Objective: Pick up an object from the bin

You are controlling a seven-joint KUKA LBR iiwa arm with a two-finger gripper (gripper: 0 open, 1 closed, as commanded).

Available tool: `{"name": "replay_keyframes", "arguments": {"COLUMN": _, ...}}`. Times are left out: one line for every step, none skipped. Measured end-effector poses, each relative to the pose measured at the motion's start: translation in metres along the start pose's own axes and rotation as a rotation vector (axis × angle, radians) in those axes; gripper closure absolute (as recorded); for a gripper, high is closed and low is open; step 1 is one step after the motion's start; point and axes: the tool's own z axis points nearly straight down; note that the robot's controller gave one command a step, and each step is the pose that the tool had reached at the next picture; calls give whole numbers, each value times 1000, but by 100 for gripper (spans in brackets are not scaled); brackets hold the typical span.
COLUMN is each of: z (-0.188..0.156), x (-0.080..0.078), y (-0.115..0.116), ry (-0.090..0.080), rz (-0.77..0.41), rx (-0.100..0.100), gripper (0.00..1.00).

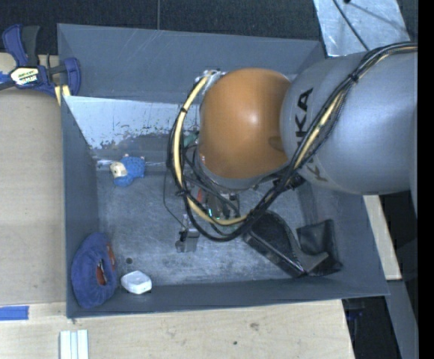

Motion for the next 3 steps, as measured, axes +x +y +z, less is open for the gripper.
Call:
{"name": "replay_keyframes", "arguments": {"z": 76, "x": -27, "y": 42, "ry": -2, "rz": -181, "rx": 0, "gripper": 0}}
{"name": "replay_keyframes", "arguments": {"z": 128, "x": -68, "y": -41, "ry": -6, "rz": -378, "rx": 3, "gripper": 0}}
{"name": "replay_keyframes", "arguments": {"z": 24, "x": -85, "y": -36, "ry": -18, "rz": -387, "rx": 1, "gripper": 0}}
